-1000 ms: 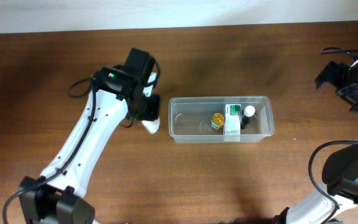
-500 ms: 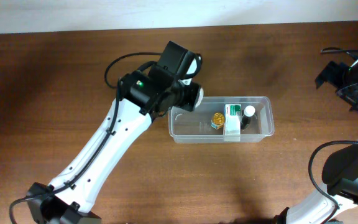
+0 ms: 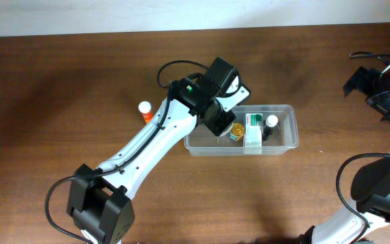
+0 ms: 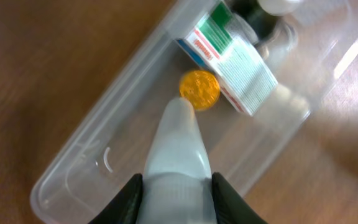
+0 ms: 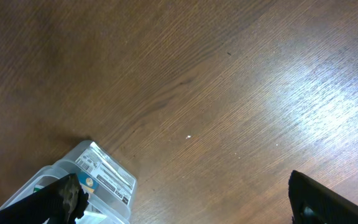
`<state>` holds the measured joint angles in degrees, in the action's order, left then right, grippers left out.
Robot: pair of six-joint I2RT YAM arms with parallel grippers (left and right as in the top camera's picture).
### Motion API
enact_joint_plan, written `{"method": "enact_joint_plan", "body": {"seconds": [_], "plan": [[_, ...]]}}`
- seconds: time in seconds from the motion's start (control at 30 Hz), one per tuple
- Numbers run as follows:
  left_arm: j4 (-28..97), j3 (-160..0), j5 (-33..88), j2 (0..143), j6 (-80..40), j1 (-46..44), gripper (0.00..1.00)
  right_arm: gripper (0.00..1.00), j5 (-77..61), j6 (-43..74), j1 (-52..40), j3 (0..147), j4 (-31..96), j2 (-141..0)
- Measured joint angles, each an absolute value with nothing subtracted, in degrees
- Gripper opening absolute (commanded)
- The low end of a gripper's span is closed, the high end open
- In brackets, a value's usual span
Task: Pack container
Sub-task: 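Carry the dropper bottle right into the container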
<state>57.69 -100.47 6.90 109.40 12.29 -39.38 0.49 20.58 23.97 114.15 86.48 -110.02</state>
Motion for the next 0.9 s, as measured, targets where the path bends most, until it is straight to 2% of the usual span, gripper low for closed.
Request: {"method": "enact_joint_plan", "body": {"seconds": [0.2,0.57,0.63,0.67,0.87,0.9], "plan": [[63.6,-100.5,8.7,112.4,21.1,-39.4,0.26,0.98,0.5,20.6,24.0,114.1,86.5,-110.0],[63.9,-100.5,13.4,117.2,30.1,-39.4,0.27,0.98,0.5,20.6,24.0,114.1,86.5,-110.0],[63.8,-100.5,13.7,117.2,31.1,-39.4,0.28,0.98,0.5,20.6,24.0,114.1,86.5,-110.0],[63.8,-100.5,13.9,117.2,31.6,-39.4,0.33,0.98,0.5,20.6,24.0,114.1,86.5,-110.0],[62.0,-100.5,15.6,117.2,33.6,-39.4,0.36,0.98,0.5,20.6,24.0,114.1,86.5,-110.0],[61.9,-100.5,15.9,117.2,33.8,-39.4,0.39,0.98,0.5,20.6,24.0,114.1,86.5,-110.0]]}}
